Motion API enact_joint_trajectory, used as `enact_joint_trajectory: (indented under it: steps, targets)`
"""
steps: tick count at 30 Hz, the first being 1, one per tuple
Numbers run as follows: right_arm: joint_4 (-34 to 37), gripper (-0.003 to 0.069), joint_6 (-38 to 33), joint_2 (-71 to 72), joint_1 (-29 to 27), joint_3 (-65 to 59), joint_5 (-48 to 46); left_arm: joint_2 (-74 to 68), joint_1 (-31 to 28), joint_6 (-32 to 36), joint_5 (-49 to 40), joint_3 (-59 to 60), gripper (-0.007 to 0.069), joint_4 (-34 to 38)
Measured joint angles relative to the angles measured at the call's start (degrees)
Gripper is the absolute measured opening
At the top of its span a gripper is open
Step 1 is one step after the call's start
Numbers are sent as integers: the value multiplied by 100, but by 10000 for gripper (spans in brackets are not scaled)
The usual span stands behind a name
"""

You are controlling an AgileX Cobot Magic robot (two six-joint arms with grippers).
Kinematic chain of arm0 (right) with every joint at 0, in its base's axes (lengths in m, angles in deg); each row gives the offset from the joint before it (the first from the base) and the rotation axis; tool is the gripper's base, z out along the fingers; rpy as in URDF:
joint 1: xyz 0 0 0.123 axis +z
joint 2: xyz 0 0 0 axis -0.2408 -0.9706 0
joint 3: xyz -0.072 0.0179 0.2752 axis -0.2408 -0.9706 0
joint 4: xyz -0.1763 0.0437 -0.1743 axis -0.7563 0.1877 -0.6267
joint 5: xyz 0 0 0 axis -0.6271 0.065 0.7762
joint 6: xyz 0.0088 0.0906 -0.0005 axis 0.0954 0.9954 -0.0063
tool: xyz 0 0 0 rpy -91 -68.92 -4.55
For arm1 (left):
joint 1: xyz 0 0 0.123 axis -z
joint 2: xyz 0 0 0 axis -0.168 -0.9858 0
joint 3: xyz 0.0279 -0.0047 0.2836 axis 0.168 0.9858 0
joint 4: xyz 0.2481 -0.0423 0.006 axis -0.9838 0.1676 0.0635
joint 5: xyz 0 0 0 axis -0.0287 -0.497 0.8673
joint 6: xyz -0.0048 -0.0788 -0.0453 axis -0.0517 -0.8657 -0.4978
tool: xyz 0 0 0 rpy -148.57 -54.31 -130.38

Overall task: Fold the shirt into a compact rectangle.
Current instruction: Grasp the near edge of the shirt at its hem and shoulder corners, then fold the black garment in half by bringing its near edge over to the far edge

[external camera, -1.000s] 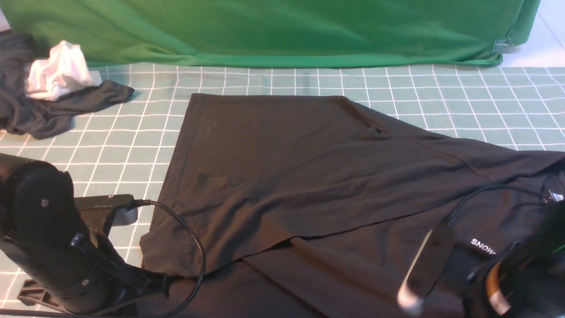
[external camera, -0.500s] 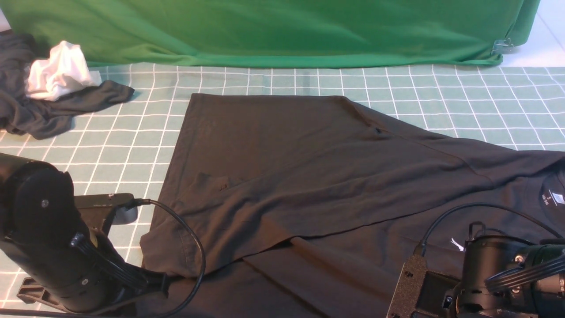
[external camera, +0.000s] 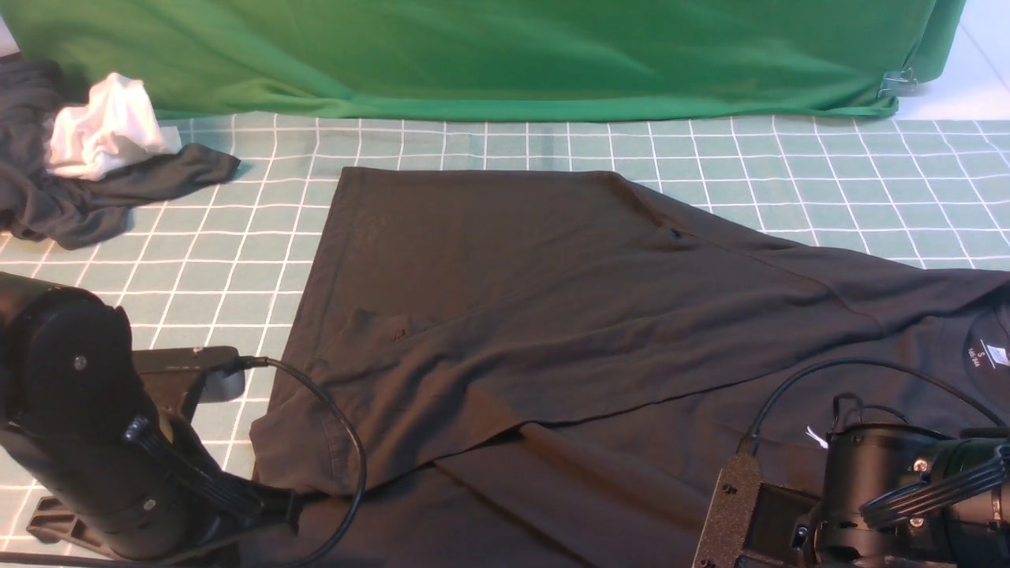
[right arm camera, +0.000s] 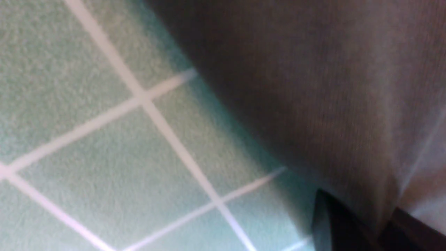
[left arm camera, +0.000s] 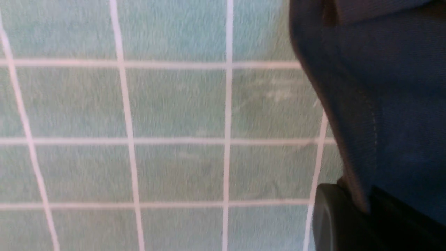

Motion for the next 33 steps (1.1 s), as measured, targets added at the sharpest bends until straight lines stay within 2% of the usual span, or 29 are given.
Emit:
enact_joint_trajectory:
  steps: [10,17,21,22,23,28,33]
  targets:
    - [774,36,-30,1205,0,-4,-687,502,0,104,-550,0,15,216]
    - [705,36,96,1466,-7,-4,-849,998,0,113,-488,-142,15,275]
    - [641,36,161,1466,-235,55,-769,1012,0,-178,-242,-439,15,120]
    - [632,36,161,1466,-578,181,-716,984,0,-330,67,-614,15,-9]
    - [632,36,161,1466,-578,200,-707,983,0,-346,103,-661,15,-29]
    - [846,36,-106,1424,-1906,835,-216,459,-240,-443,879,-1363,15,135]
    - [1139,36,-497,1085,-2698,1479,-5,-345,-554,-401,1289,-1987,15,365]
